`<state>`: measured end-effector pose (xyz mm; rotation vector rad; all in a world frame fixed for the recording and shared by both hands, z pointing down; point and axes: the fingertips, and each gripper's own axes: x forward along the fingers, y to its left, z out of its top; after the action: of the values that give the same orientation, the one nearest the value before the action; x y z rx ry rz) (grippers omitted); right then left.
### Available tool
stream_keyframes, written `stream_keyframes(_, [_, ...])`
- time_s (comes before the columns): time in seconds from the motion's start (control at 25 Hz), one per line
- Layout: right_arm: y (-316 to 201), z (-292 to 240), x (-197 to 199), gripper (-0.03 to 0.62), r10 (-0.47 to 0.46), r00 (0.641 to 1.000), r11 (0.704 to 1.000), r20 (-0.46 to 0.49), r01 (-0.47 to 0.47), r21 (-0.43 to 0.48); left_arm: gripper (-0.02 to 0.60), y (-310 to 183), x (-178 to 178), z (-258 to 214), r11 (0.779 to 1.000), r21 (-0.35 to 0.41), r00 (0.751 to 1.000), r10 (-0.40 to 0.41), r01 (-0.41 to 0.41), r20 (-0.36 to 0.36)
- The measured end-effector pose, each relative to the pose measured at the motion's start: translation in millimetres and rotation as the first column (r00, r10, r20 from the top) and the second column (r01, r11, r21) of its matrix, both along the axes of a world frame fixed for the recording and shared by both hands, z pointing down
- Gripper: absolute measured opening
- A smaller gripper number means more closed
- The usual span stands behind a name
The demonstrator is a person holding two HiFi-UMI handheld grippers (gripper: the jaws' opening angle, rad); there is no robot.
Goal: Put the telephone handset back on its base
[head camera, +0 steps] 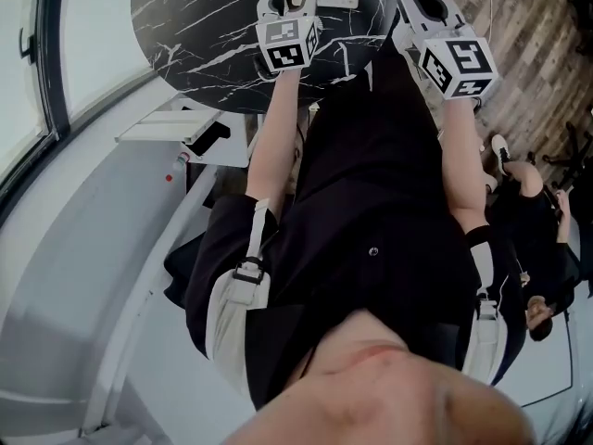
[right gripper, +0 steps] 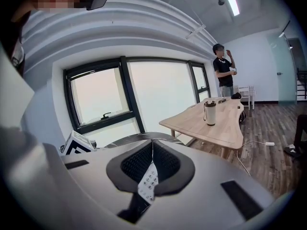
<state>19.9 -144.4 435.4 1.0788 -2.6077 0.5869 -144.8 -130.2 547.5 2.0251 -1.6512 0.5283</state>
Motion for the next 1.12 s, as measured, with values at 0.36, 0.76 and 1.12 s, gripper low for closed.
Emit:
stream_keyframes(0.36, [11,-30,4,0.031,0.018,0.999,0.997,0.036,-0.021,0.074,0.179,13,17,-74,0.988,0.146,0.999,0.048,-0.044,-0.024])
stream_keyframes(0.76, [15,-67,12,0.031,0.039,0.997,0.987,0.061,-0.048,0.156,0.087,21,26,-148,0.953,0.293,0.995,0.089,-0.073,-0.043])
stream_keyframes(1.12, [27,-77,8,0.031,0.03,0.996,0.983,0.087,-0.045,0.179,0.024,35,24,-184,0.93,0.359,0.993,0.1,-0.073,-0.056])
